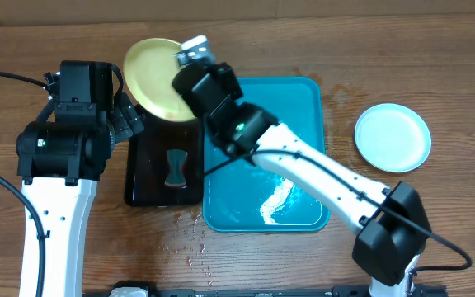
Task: Clean dirty plates on tray and stack at the side
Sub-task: 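Carry the yellow plate right and stack it on the white plate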
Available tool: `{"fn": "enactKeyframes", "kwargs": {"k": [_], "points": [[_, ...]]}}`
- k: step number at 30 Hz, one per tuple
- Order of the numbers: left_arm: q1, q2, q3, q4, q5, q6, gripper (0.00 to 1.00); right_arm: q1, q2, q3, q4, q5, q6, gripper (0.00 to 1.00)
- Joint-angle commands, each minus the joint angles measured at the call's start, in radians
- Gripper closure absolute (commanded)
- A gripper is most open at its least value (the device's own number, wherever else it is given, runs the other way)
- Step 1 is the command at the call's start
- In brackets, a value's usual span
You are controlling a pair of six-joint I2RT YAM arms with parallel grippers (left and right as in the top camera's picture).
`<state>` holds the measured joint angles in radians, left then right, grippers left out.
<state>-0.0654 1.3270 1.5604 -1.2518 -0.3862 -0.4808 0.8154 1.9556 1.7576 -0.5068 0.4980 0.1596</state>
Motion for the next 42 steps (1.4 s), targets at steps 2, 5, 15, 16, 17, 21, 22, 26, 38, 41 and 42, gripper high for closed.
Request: {"fn": "enactKeyframes", "kwargs": {"k": [2, 5, 15, 16, 17, 21, 22, 26, 38, 41, 42], "points": [[0.000, 0.001, 0.011, 0.000, -0.005, -0.018, 0.00, -0.101, -0.007, 0.022, -0.060, -0.262, 0.271, 0.96], [0.000, 0.001, 0.011, 0.000, -0.005, -0.018, 0.00, -0.188, -0.008, 0.022, -0.092, -0.403, 0.291, 0.96], [0.000, 0.001, 0.011, 0.000, -0.005, -0.018, 0.00, -0.624, -0.008, 0.022, -0.265, -0.776, 0.328, 0.96], [0.000, 0.001, 0.011, 0.000, -0.005, -0.018, 0.00, -0.671, -0.008, 0.022, -0.292, -0.777, 0.327, 0.96], [0.000, 0.001, 0.011, 0.000, -0.005, -0.018, 0.00, -0.716, -0.008, 0.022, -0.320, -0.777, 0.327, 0.96], [0.000, 0.001, 0.011, 0.000, -0.005, -0.018, 0.00, -0.885, -0.008, 0.022, -0.427, -0.776, 0.302, 0.96], [0.000, 0.001, 0.011, 0.000, -0.005, -0.018, 0.00, -0.919, -0.008, 0.022, -0.453, -0.769, 0.294, 0.96], [0.000, 0.001, 0.011, 0.000, -0.005, -0.017, 0.00, -1.046, -0.008, 0.018, -0.557, -0.683, 0.274, 0.96], [0.000, 0.001, 0.011, 0.000, -0.005, -0.018, 0.00, -1.182, -0.008, -0.182, -0.631, -0.522, 0.259, 0.96], [0.000, 0.001, 0.011, 0.000, -0.005, -0.018, 0.00, -1.182, -0.008, -0.220, -0.634, -0.468, 0.259, 0.96], [0.000, 0.001, 0.011, 0.000, -0.005, -0.018, 0.00, -1.182, -0.008, -0.232, -0.637, -0.448, 0.259, 0.96]]}}
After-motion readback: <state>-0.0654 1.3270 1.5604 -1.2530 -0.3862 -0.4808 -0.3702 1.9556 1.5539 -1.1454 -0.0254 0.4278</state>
